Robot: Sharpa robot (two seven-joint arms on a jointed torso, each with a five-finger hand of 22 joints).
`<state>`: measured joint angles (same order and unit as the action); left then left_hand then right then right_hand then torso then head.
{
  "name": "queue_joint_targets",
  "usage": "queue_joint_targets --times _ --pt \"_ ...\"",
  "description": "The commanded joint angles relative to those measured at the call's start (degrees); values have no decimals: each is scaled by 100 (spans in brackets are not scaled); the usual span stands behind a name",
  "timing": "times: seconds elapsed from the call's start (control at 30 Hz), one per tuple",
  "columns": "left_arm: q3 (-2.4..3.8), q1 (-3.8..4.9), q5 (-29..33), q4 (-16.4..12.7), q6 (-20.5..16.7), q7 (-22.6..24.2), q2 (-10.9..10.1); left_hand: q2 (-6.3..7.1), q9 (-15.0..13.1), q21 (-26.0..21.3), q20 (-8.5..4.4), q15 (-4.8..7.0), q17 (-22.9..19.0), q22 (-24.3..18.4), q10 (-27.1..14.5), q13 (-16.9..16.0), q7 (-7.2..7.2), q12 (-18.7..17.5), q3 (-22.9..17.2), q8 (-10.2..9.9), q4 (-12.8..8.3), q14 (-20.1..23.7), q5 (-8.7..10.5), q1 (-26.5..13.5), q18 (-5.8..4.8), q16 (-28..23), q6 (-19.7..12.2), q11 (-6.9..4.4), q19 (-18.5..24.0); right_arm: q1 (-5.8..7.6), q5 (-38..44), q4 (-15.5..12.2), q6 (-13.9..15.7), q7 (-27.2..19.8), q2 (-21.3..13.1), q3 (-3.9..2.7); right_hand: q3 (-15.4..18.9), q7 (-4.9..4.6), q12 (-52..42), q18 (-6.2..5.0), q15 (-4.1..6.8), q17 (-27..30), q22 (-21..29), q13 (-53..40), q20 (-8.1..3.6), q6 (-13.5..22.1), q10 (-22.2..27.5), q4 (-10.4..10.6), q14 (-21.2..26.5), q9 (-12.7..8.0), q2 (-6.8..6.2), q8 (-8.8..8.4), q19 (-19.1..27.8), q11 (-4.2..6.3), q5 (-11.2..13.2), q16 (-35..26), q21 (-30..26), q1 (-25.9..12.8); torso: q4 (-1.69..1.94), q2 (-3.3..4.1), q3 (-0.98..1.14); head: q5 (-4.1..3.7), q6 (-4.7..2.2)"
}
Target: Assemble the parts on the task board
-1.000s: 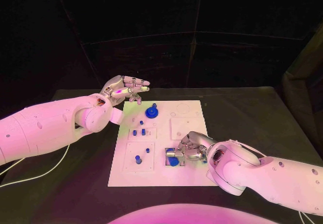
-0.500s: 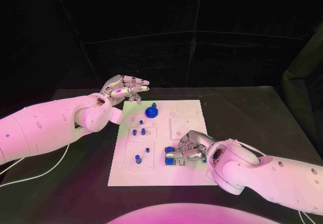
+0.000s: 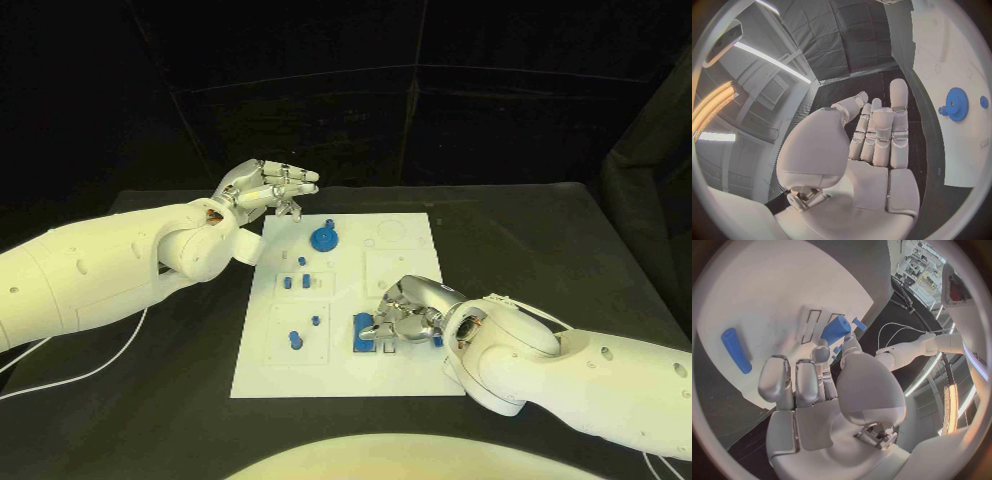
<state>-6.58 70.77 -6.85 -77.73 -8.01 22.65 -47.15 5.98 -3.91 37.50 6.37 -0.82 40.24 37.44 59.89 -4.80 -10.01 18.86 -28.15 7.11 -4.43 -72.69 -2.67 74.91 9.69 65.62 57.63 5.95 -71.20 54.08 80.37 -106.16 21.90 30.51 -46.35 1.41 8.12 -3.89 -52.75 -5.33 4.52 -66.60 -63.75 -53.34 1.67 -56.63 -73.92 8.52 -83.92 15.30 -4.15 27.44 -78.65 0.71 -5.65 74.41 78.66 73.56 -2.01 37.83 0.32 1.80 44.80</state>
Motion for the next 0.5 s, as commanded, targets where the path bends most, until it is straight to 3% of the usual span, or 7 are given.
queue_joint_targets --times 0.03,0.4,0.5 --pt "3 8 17 -5 69 13 -5 -32 -3 -39 3 -5 -5 -5 -29 10 -2 19 27 29 -8 27 -11 -19 75 -19 -3 -6 47 -13 306 34 -82 85 3 18 25 20 -53 26 2 -13 -10 -23 8 -29 -51 -33 -219 9 47 37 -50 -4 15 25 29 -1 9 4 -6 -9 5" --pt "3 9 17 -16 62 9 -22 -32 -3 -39 3 -5 -5 -5 -29 10 -2 19 27 29 -8 27 -11 -19 75 -19 -3 -6 47 -12 331 59 -58 -24 19 18 54 23 -63 24 4 -6 -2 -34 6 -28 -60 -38 -219 9 72 49 -47 -1 -20 19 26 -21 6 3 -5 -10 13" --pt "3 9 17 -22 58 10 -31 -32 -3 -39 3 -5 -5 -5 -29 10 -2 19 27 29 -8 27 -11 -19 75 -19 -3 -6 47 -12 219 12 158 -234 -67 18 130 17 -15 19 4 16 31 -3 5 11 -31 -54 -212 -2 125 55 -33 -6 -265 -4 9 -56 4 -1 -2 -11 18"
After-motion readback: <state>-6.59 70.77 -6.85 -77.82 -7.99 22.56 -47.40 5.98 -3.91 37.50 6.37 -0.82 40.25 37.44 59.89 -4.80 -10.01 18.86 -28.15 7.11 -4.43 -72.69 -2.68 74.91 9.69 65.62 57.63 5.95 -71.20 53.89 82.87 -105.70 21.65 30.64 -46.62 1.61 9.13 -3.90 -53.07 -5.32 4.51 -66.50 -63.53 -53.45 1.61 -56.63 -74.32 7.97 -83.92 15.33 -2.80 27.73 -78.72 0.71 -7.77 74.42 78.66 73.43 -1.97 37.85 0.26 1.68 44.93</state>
